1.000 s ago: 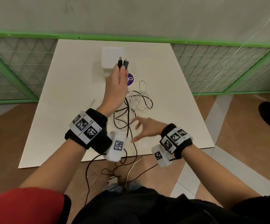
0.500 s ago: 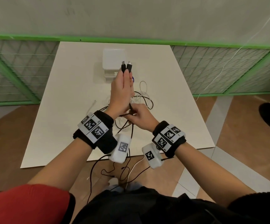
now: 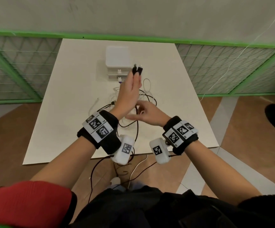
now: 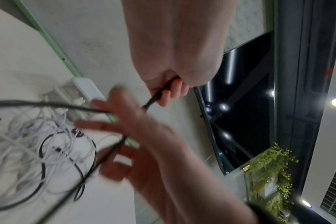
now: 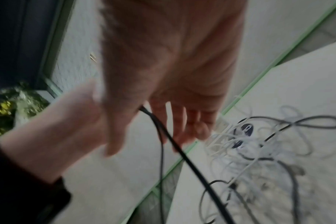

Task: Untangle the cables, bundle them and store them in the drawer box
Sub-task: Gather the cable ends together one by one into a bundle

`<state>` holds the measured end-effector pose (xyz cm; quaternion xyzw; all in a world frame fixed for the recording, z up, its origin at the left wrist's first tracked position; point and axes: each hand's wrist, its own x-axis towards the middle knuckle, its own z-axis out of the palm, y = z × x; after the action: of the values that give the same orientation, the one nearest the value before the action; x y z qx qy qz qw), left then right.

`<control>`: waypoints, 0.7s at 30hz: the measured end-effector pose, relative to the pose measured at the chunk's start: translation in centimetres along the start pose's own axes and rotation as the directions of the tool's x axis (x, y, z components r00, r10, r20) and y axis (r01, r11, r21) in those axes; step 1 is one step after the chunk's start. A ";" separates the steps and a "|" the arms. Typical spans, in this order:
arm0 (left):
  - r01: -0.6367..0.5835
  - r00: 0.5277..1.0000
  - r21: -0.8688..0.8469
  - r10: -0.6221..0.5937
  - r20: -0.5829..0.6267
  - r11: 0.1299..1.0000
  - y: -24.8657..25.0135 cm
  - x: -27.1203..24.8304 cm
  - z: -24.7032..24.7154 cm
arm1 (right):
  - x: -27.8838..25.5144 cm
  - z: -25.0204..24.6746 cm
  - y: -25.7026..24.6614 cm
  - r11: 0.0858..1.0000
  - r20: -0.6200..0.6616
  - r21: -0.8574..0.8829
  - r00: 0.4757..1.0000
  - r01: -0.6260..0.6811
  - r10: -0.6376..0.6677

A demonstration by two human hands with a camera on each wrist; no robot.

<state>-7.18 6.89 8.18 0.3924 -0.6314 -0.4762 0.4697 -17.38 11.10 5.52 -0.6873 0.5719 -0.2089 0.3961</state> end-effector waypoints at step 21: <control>0.460 0.886 0.401 -0.382 -0.262 0.792 -8.7 3.0 -5.6 | 8.9 6.2 3.8 0.992 -0.016 -0.128 1.000 -0.017 0.015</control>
<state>-2.12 0.66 1.01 0.6600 -0.5790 -0.3742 0.2984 -12.88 4.35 -2.65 -0.7052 0.5926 -0.1738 0.3485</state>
